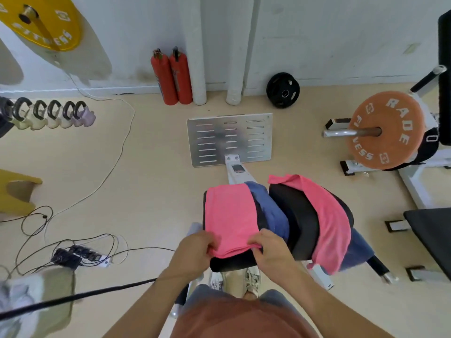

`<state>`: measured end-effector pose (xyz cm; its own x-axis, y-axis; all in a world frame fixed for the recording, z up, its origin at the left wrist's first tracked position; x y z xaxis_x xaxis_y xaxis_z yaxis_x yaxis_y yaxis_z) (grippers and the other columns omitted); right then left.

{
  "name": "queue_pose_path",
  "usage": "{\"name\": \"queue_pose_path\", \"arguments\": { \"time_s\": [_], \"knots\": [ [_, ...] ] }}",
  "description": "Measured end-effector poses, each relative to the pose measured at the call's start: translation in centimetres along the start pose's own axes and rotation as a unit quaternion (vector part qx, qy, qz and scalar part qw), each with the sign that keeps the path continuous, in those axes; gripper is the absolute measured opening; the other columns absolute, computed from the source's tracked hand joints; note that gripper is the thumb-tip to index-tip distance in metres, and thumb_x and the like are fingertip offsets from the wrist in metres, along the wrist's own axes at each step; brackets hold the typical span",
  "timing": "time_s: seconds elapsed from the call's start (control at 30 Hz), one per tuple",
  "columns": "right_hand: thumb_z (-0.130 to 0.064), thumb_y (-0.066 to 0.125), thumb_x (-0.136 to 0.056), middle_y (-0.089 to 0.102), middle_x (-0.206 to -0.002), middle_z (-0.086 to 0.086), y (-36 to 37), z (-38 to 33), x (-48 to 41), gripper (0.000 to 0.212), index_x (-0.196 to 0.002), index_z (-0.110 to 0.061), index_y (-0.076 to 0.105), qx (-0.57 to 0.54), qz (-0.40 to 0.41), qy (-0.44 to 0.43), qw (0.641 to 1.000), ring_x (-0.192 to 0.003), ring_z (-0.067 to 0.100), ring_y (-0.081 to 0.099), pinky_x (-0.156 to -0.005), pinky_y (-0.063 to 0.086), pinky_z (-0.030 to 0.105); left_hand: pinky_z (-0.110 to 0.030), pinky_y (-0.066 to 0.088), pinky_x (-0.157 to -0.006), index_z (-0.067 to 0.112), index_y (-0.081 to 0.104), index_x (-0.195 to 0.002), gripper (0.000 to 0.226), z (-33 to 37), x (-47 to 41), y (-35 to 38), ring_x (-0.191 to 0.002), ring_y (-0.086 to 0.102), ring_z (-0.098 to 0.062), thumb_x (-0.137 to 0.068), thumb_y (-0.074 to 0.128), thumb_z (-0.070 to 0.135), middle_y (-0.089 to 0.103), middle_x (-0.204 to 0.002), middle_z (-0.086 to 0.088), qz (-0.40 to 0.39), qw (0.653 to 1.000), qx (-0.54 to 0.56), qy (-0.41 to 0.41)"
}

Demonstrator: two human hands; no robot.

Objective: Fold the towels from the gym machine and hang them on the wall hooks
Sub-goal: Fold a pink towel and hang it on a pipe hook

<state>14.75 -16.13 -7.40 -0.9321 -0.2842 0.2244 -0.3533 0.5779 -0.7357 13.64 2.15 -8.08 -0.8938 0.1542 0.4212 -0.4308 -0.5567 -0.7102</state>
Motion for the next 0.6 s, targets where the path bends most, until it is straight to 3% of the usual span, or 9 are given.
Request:
{"name": "queue_pose_path", "arguments": {
  "time_s": [0.1, 0.17, 0.23, 0.3, 0.37, 0.43, 0.47, 0.53, 0.6],
  "knots": [
    [-0.006, 0.058, -0.076, 0.064, -0.085, -0.001, 1.3, 0.6, 0.9, 0.02, -0.088, -0.012, 0.072, -0.007, 0.009, -0.002, 1.0, -0.079, 0.007, 0.055, -0.073, 0.042, 0.013, -0.019, 0.033, -0.073, 0.03, 0.056, -0.101, 0.031, 1.1, 0.4, 1.2, -0.101, 0.053, -0.02, -0.072, 0.061, 0.022, 0.052, -0.105, 0.01, -0.006, 0.985, -0.159, 0.06],
    [-0.007, 0.057, -0.077, 0.062, -0.084, -0.003, 1.0, 0.5, 0.7, 0.019, -0.088, -0.012, 0.072, -0.012, 0.012, 0.003, 1.0, -0.078, 0.006, 0.054, -0.073, 0.037, 0.009, -0.037, 0.042, -0.084, 0.027, 0.049, -0.119, 0.068, 2.2, 0.3, 2.3, -0.109, 0.055, -0.023, -0.056, 0.073, 0.04, 0.057, -0.118, 0.005, -0.015, 0.971, -0.22, 0.088],
    [-0.006, 0.057, -0.076, 0.057, -0.081, -0.009, 0.3, 0.0, 0.3, 0.018, -0.086, -0.011, 0.071, -0.019, 0.015, -0.003, 1.0, -0.077, 0.003, 0.049, -0.073, 0.035, 0.007, -0.046, 0.04, -0.097, 0.026, 0.042, -0.133, 0.086, 2.8, -0.4, 3.7, -0.121, 0.051, -0.024, -0.055, 0.071, 0.051, 0.054, -0.132, 0.002, -0.025, 0.971, -0.215, 0.107],
    [-0.002, 0.058, -0.075, 0.05, -0.076, -0.019, -0.1, -0.6, 0.2, 0.017, -0.083, -0.011, 0.07, -0.036, 0.001, 0.001, 0.999, -0.075, -0.001, 0.048, -0.071, 0.034, 0.005, -0.046, 0.037, -0.103, 0.021, 0.046, -0.136, 0.07, 3.7, -1.4, 5.0, -0.129, 0.047, -0.026, -0.073, 0.061, 0.047, 0.05, -0.14, -0.002, -0.035, 0.969, -0.203, 0.135],
    [-0.001, 0.061, -0.075, 0.055, -0.074, -0.022, 0.1, -0.2, 0.1, 0.018, -0.083, -0.014, 0.071, -0.061, -0.05, 0.04, 0.996, -0.074, -0.006, 0.053, -0.069, 0.037, 0.006, -0.034, 0.054, -0.08, 0.018, 0.068, -0.111, 0.041, 4.6, -2.0, 6.0, -0.105, 0.066, -0.023, -0.076, 0.054, 0.033, 0.069, -0.115, -0.003, -0.032, 0.957, -0.235, 0.166],
    [-0.006, 0.063, -0.079, 0.066, -0.079, -0.014, 0.4, 0.9, -0.2, 0.016, -0.086, -0.017, 0.072, -0.075, -0.123, 0.088, 0.986, -0.077, -0.003, 0.06, -0.071, 0.04, 0.009, -0.024, 0.053, -0.052, 0.02, 0.073, -0.087, 0.026, 5.4, -1.9, 6.5, -0.078, 0.069, -0.018, -0.07, 0.058, 0.033, 0.072, -0.087, 0.002, -0.024, 0.946, -0.263, 0.19],
    [-0.01, 0.064, -0.081, 0.07, -0.085, -0.01, 0.3, 1.3, -0.4, 0.014, -0.089, -0.019, 0.072, -0.071, -0.142, 0.105, 0.982, -0.081, 0.001, 0.063, -0.074, 0.044, 0.012, -0.023, 0.049, -0.047, 0.021, 0.071, -0.084, 0.022, 5.6, -1.6, 6.6, -0.075, 0.067, -0.017, -0.065, 0.067, 0.032, 0.071, -0.083, 0.004, -0.006, 0.94, -0.27, 0.209],
    [-0.013, 0.06, -0.087, 0.07, -0.094, -0.006, -0.2, 1.7, -1.3, 0.017, -0.099, -0.02, 0.069, -0.051, -0.152, 0.131, 0.978, -0.088, 0.01, 0.065, -0.079, 0.049, 0.019, -0.026, 0.048, -0.052, 0.02, 0.069, -0.094, 0.029, 5.3, -0.5, 7.2, -0.086, 0.063, -0.018, -0.065, 0.069, 0.023, 0.069, -0.094, 0.003, -0.021, 0.929, -0.297, 0.218],
    [-0.011, 0.055, -0.09, 0.069, -0.102, -0.003, -0.4, 1.2, -2.8, 0.023, -0.107, -0.019, 0.067, -0.024, -0.153, 0.126, 0.98, -0.092, 0.014, 0.065, -0.084, 0.053, 0.028, -0.034, 0.048, -0.076, 0.018, 0.058, -0.116, 0.042, 4.7, 0.3, 8.1, -0.11, 0.052, -0.023, -0.075, 0.059, 0.017, 0.058, -0.119, -0.001, -0.088, 0.942, -0.26, 0.196]
  ]
}}
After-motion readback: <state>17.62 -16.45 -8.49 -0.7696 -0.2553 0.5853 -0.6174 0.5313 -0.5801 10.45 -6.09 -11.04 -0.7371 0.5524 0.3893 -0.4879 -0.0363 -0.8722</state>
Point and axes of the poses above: each hand's wrist, its own x-axis away from the middle knuckle, its own y-axis out of the palm, z = x × y, the point moved 8 cm from there along -x, towards the middle knuckle
